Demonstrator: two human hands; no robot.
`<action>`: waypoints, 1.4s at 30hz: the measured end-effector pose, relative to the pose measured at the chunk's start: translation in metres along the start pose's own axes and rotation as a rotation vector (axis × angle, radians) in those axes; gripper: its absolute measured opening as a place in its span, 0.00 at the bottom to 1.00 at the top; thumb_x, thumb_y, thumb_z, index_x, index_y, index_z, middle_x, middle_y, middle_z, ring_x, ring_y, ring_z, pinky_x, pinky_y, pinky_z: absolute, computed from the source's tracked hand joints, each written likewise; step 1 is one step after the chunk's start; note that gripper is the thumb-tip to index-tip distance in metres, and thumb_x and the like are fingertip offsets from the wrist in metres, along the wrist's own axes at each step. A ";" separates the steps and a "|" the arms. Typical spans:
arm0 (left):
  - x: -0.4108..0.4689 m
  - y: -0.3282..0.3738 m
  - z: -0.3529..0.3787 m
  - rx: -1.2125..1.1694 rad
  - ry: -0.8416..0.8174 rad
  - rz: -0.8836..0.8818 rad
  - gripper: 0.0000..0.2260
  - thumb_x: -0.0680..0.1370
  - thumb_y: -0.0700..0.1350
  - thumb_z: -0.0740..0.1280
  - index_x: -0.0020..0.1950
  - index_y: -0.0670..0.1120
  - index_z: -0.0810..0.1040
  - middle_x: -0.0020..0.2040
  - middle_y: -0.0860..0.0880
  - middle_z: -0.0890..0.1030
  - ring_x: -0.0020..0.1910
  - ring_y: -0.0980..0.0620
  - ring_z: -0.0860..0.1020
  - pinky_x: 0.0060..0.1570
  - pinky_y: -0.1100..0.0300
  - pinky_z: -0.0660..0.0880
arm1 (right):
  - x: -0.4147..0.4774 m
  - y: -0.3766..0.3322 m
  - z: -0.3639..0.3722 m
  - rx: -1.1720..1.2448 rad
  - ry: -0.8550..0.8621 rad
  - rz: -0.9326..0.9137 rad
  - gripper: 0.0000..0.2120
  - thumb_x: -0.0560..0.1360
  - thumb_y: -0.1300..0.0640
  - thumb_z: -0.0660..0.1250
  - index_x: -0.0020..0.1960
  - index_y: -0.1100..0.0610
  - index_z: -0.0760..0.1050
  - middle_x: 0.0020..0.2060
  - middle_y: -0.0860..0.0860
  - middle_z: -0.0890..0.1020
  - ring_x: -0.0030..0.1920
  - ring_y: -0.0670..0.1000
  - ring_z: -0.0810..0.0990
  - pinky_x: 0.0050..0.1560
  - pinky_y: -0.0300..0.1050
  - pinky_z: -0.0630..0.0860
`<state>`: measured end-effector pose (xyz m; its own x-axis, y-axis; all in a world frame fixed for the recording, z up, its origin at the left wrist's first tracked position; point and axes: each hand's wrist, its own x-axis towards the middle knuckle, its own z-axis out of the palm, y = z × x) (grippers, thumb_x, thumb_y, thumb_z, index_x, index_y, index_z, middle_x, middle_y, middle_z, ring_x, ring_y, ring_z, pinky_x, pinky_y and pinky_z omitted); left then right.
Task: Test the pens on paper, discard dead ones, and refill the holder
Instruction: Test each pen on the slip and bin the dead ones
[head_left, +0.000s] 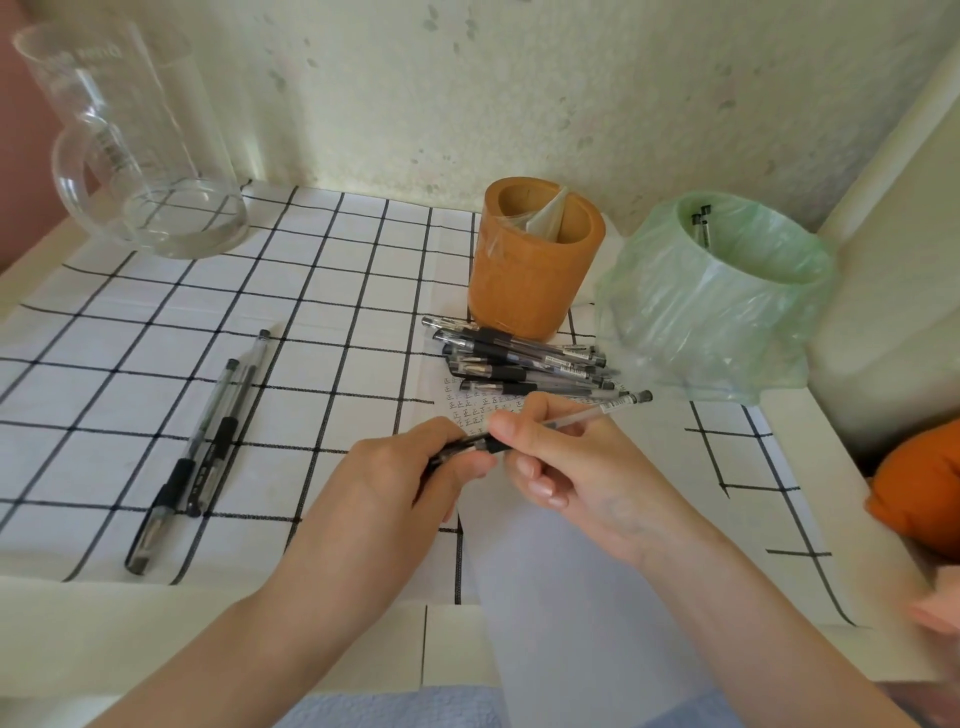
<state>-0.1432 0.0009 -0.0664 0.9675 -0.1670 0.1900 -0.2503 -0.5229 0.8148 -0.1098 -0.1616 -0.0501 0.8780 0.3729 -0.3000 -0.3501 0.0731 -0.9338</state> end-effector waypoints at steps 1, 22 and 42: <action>0.001 0.001 -0.001 0.002 0.010 -0.007 0.10 0.74 0.54 0.62 0.33 0.56 0.69 0.25 0.56 0.72 0.25 0.57 0.70 0.27 0.69 0.64 | 0.001 0.001 0.001 0.022 0.013 -0.015 0.12 0.68 0.57 0.70 0.28 0.55 0.72 0.21 0.49 0.71 0.21 0.45 0.66 0.23 0.35 0.60; -0.006 -0.056 -0.045 0.877 0.144 -0.176 0.11 0.70 0.40 0.71 0.52 0.41 0.80 0.55 0.38 0.77 0.57 0.34 0.74 0.50 0.35 0.72 | 0.026 -0.018 -0.026 0.239 0.233 -0.017 0.16 0.80 0.58 0.58 0.58 0.71 0.73 0.48 0.64 0.83 0.47 0.57 0.85 0.40 0.42 0.81; 0.002 -0.046 -0.036 0.379 0.158 -0.025 0.21 0.69 0.26 0.65 0.56 0.46 0.79 0.58 0.49 0.72 0.48 0.52 0.77 0.37 0.56 0.78 | 0.021 -0.012 -0.021 -0.028 0.182 -0.037 0.12 0.80 0.60 0.59 0.52 0.65 0.79 0.42 0.60 0.85 0.37 0.53 0.83 0.36 0.42 0.80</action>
<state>-0.1285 0.0549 -0.0840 0.9599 -0.0349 0.2782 -0.1934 -0.8009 0.5668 -0.0805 -0.1738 -0.0490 0.9356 0.1972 -0.2928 -0.3090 0.0568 -0.9494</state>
